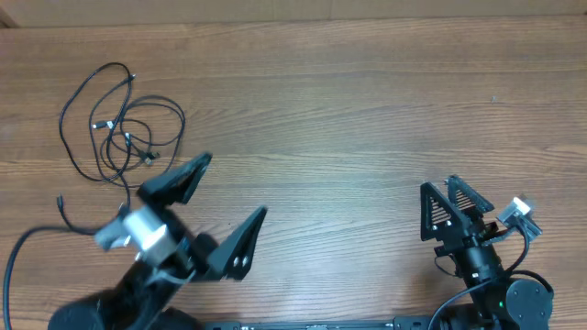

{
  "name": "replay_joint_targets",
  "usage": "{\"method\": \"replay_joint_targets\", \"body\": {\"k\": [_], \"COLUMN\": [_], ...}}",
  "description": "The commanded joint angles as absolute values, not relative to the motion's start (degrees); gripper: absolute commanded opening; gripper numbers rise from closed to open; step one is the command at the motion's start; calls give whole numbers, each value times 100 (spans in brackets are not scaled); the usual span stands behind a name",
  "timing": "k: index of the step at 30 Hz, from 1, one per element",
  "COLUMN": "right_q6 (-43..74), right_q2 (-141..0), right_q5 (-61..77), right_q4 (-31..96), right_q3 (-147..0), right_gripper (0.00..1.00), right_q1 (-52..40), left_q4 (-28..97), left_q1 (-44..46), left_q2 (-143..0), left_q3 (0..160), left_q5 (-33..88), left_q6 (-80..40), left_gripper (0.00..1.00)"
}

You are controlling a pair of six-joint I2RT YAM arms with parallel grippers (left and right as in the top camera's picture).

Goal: Untangle cables

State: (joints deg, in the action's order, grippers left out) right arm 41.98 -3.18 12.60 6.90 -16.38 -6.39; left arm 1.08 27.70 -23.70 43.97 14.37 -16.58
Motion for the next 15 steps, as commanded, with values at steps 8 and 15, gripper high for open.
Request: {"method": "replay_joint_targets", "body": {"k": [8,15], "right_q6": [4200,4200], "right_q2": [-93,-16], "right_q5": [1212,1212], "right_q4": [604,351], "right_q3": [-1686,-1686], "right_gripper": [100,100], "right_q1": [-587,-585], "left_q4": [-1361,-1916], "left_q1": [2738,2738], "left_q2": [-814,-71], "left_q3": [2773,1776], "left_q5": [1448,1448], "left_q6": [-1675,-1675], "left_gripper": [100,100]}}
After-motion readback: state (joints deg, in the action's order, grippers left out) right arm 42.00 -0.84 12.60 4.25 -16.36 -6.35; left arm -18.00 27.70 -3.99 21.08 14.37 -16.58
